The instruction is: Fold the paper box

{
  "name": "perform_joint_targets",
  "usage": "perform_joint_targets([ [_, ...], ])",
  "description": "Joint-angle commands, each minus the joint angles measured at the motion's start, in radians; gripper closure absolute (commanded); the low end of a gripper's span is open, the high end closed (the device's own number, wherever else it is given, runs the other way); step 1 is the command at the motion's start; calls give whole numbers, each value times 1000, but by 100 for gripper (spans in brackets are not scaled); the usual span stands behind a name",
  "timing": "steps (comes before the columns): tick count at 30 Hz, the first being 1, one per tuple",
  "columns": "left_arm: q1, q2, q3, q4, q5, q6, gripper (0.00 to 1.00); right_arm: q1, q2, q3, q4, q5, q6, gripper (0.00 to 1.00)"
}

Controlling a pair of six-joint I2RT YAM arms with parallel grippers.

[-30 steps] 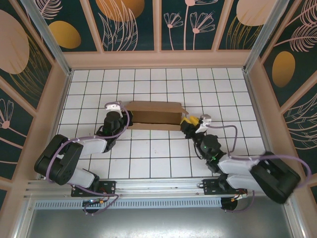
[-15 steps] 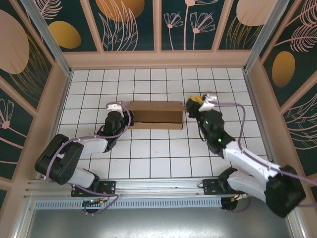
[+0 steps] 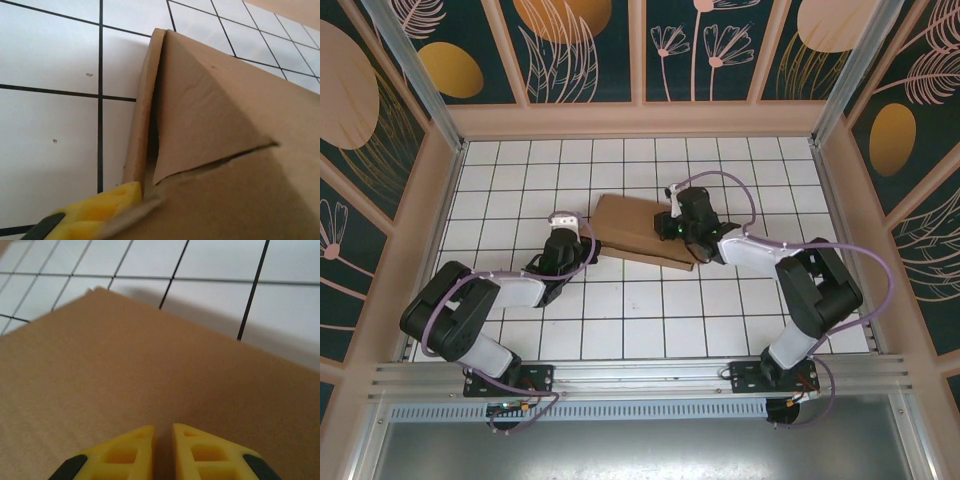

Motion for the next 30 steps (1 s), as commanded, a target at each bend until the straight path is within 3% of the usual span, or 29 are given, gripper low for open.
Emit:
perform_joint_targets([
  [1, -6, -18, 4, -114, 15, -52, 65, -8, 10, -28, 0, -41, 34, 84],
  [6, -7, -100, -28, -190, 5, -106, 61, -17, 5, -61, 28, 8, 44, 83],
  [11, -5, -199, -62, -309, -68, -205, 49, -41, 2, -64, 24, 33, 78, 84],
  [19, -5, -323, -79, -484, -165, -279, 55, -42, 5, -47, -25, 60, 65, 81],
  [25, -5, -423, 37, -576, -300, -179, 59, -24, 77, -55, -59, 195, 107, 76],
  [30, 3, -251, 255, -588, -178, -41, 56, -8, 123, -61, -74, 234, 117, 76],
])
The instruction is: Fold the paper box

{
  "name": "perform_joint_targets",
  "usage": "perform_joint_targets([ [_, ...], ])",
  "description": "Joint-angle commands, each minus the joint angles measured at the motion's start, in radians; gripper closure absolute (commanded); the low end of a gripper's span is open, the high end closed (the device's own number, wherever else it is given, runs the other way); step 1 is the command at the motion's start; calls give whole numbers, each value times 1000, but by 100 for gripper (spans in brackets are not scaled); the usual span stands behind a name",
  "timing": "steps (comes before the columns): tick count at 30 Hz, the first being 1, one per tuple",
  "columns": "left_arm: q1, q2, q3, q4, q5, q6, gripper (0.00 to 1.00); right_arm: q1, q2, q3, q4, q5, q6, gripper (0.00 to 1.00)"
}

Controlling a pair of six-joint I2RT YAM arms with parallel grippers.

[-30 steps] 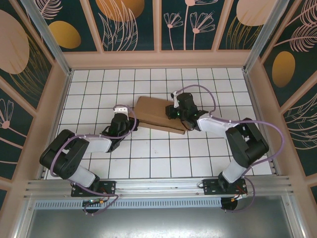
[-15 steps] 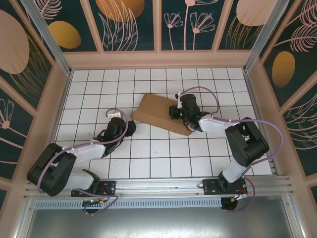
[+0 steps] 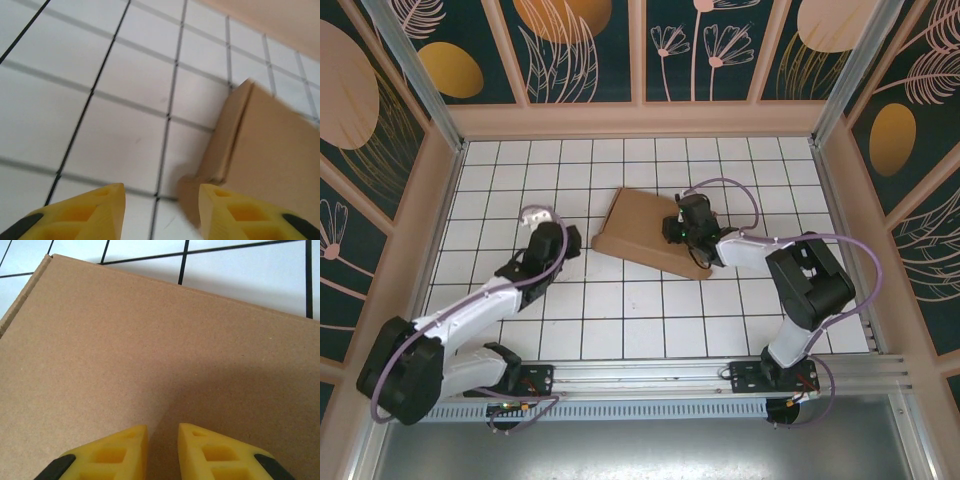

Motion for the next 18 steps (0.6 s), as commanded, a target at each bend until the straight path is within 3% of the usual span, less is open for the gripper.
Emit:
perform_joint_targets([
  [1, 8, 125, 152, -33, 80, 113, 56, 7, 61, -6, -125, 94, 33, 76],
  [5, 11, 304, 342, -74, 223, 144, 59, 42, -45, 42, -190, 238, 23, 73],
  [6, 11, 343, 368, -75, 251, 153, 60, 54, -88, 41, -186, 285, -1, 77],
  [8, 10, 402, 450, -78, 289, 169, 61, 55, -167, 13, -150, 317, -39, 97],
  [14, 15, 504, 574, -118, 305, 225, 63, -24, -357, -102, -88, 133, -42, 100],
  [18, 23, 562, 572, -104, 382, 181, 69, -68, -333, -99, -150, -1, -21, 100],
])
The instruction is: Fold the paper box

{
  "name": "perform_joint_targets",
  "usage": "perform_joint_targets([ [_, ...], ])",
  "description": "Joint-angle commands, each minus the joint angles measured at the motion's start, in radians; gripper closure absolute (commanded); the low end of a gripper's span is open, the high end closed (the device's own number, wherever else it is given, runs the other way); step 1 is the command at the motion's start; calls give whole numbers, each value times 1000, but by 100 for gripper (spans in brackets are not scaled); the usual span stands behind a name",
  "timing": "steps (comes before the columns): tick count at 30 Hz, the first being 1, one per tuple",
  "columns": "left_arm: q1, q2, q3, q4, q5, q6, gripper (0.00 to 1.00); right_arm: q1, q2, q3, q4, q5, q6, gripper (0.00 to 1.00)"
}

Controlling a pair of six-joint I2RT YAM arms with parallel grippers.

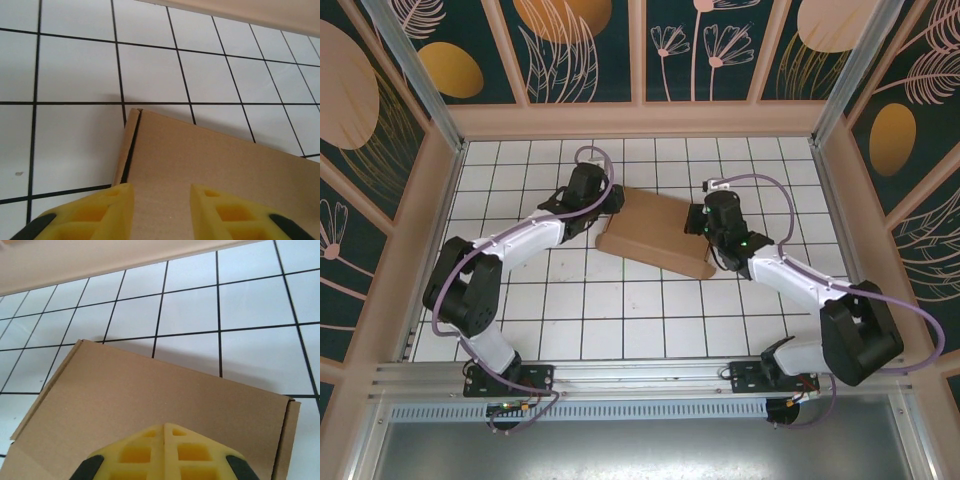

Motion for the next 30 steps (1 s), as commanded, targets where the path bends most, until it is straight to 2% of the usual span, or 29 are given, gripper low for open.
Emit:
perform_joint_targets([
  [1, 10, 78, 45, -45, 107, -4, 75, -17, 47, -11, -77, -56, 16, 96],
  [4, 10, 151, 71, -51, 252, -35, 84, 4, 48, -52, -71, 113, 17, 78],
  [6, 11, 175, 28, 28, 330, -93, 88, 1, 33, -83, -48, 145, 30, 64],
  [8, 10, 196, -13, 92, 379, -143, 91, -4, 37, -76, -56, 111, 22, 60],
  [11, 11, 216, -53, 137, 382, -176, 92, -2, 47, -73, -48, 57, 3, 58],
  [15, 10, 232, -81, 131, 325, -201, 91, -15, 55, -99, 16, -21, -18, 58],
  [18, 10, 228, -94, 109, 287, -211, 91, -15, 138, -57, -37, -27, -14, 58],
  [24, 14, 138, -127, 29, 163, -179, 92, 10, 258, -11, -71, -118, -1, 58],
  [30, 35, 11, -156, -23, 92, -144, 91, 149, 329, 54, -88, -181, 18, 58],
])
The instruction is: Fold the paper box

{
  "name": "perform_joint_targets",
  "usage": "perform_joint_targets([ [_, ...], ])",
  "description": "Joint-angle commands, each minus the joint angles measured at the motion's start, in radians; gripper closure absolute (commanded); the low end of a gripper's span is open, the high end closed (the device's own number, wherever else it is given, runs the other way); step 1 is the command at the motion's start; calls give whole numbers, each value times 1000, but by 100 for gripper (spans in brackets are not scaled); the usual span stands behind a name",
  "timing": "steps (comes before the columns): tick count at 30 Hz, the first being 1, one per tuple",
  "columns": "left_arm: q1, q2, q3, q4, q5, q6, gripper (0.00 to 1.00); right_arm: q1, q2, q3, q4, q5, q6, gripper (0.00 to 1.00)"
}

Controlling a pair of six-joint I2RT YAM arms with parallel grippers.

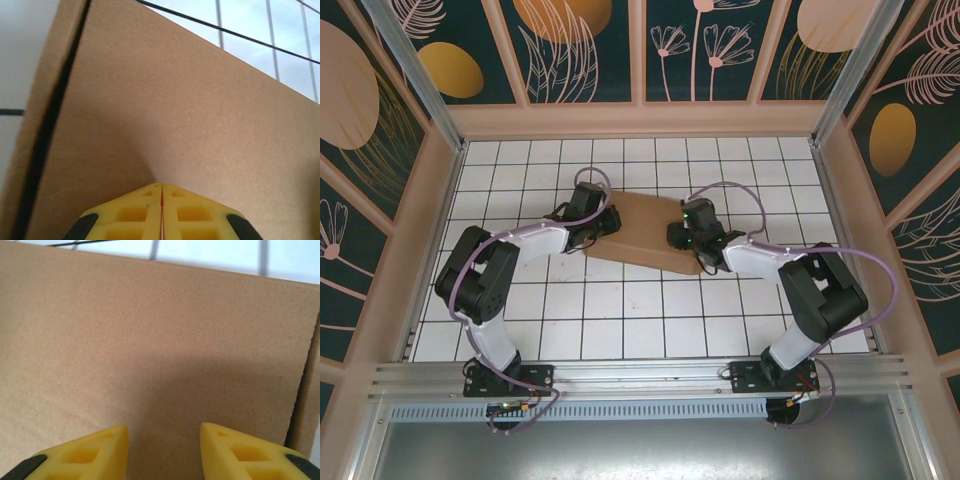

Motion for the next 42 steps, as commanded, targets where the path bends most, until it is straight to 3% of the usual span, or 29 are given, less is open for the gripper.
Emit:
perform_joint_targets([
  [1, 12, -94, -16, -98, -59, 33, 90, 86, 45, 16, -79, -105, 14, 57],
  [4, 13, -183, -25, -121, -60, 48, 89, 130, -19, 34, -79, -47, -75, 53],
  [7, 13, -300, -107, -47, -18, 31, 86, 180, -96, 28, -62, 48, -197, 31],
  [9, 13, -372, -149, -19, -25, 5, 85, 223, -118, 42, -70, 106, -286, 28],
  [13, 15, -489, -197, -32, -69, -3, 82, 312, -109, 75, -89, 232, -483, 23],
  [16, 15, -547, -219, -60, -99, 20, 81, 370, -86, 86, -82, 315, -654, 5],
  [17, 15, -569, -224, -72, -113, 26, 81, 380, -72, 96, -96, 311, -697, 3],
  [22, 16, -674, -285, -8, -152, 33, 79, 384, 3, 163, -176, 237, -789, 4],
  [32, 18, -721, -326, 14, -182, 33, 80, 356, 198, 252, -185, 296, -809, 8],
  [35, 18, -745, -344, 31, -204, 34, 80, 357, 245, 264, -181, 340, -798, 16],
  [42, 18, -738, -350, 36, -199, 30, 80, 362, 293, 267, -188, 343, -769, 47],
])
